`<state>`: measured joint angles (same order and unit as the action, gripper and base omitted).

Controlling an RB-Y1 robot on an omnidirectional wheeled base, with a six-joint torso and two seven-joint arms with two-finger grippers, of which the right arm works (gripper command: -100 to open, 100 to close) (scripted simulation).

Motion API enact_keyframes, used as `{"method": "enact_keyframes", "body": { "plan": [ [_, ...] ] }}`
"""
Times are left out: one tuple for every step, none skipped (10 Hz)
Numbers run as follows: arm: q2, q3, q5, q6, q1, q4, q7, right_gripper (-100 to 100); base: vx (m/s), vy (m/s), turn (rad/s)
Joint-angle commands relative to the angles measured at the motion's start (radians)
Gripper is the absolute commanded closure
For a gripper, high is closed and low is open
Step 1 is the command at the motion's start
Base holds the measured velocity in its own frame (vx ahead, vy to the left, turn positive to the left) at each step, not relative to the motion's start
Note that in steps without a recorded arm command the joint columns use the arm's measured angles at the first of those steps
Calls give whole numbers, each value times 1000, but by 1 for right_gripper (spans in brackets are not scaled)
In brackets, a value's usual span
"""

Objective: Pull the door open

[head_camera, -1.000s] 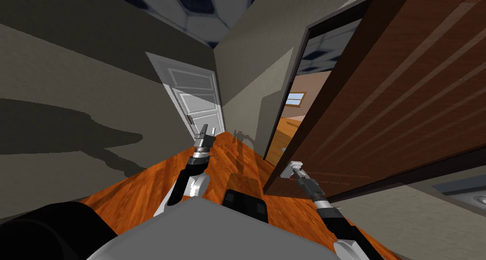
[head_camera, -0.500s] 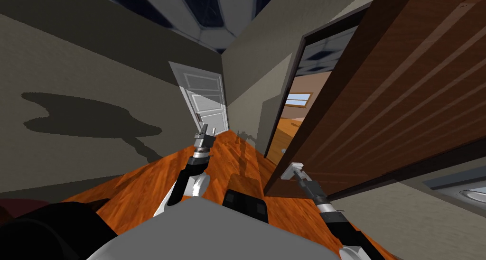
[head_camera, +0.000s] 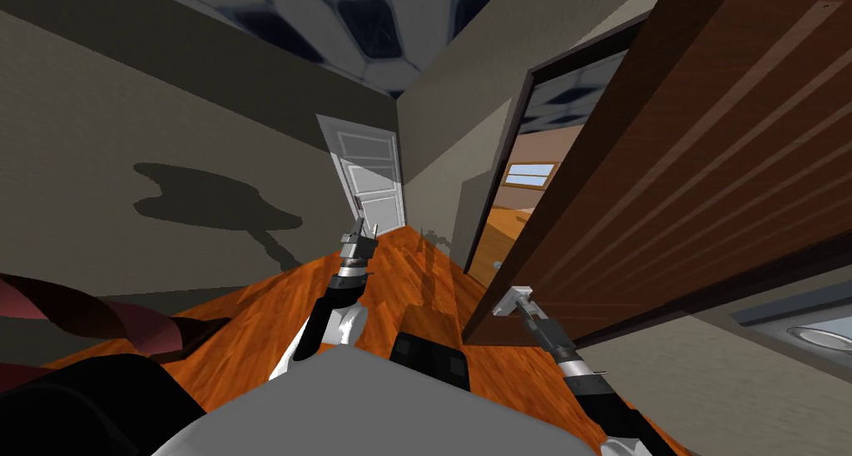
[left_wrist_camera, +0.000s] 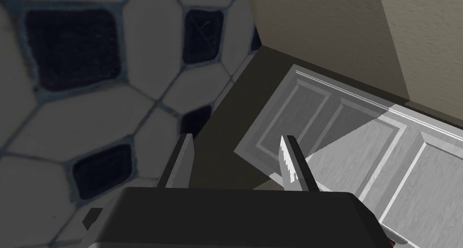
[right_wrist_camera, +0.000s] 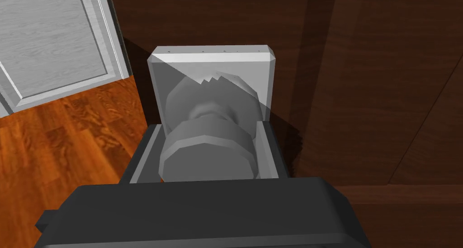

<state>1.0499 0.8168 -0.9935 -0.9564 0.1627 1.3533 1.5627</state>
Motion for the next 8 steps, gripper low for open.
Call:
{"method": "enact_keyframes", "body": {
  "plan": [
    [4, 9, 8, -10, 1, -5, 11, 100, -145, -89, 108],
    [8, 13, 14, -18, 1, -9, 20, 100, -175, -88, 127],
    [10, 16, 16, -22, 1, -11, 24, 100, -169, -76, 112],
    [15, 20, 22, -30, 0, -16, 33, 100, -174, -80, 136],
    [19, 25, 28, -38, -1, -21, 41, 100, -189, -86, 122],
    [21, 27, 31, -42, -1, -23, 45, 100, -179, -110, 125],
    [25, 32, 36, -49, -2, -27, 53, 100, -187, -120, 151],
    [28, 36, 40, -55, -2, -31, 60, 100, -160, -102, 120]
  ]
}}
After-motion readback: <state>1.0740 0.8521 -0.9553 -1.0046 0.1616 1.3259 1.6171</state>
